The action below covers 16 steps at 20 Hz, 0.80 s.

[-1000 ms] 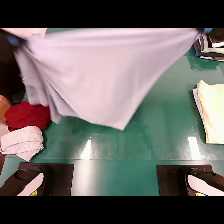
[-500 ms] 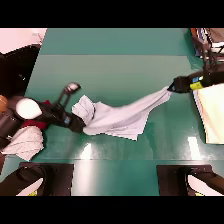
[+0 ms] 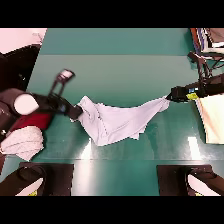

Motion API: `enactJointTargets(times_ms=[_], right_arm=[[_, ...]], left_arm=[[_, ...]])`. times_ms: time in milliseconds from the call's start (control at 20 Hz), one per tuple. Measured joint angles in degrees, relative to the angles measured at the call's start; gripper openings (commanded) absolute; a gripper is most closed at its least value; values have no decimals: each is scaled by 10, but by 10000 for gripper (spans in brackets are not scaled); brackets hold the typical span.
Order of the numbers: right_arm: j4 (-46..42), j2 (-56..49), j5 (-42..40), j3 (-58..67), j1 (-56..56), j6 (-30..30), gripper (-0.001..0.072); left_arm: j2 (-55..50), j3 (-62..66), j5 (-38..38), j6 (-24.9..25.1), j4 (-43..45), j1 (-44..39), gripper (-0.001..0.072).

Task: Fold the shirts.

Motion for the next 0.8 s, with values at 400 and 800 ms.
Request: enactJointTargets(times_ms=[400,800], right_arm=[[1,1,-2,-2,0,0,8],[1,1,-5,-3,1,1,9]], left_arm=[[-218,85,24,112,-152,164,553],[-389,184,-4,156,-224,179,563]])
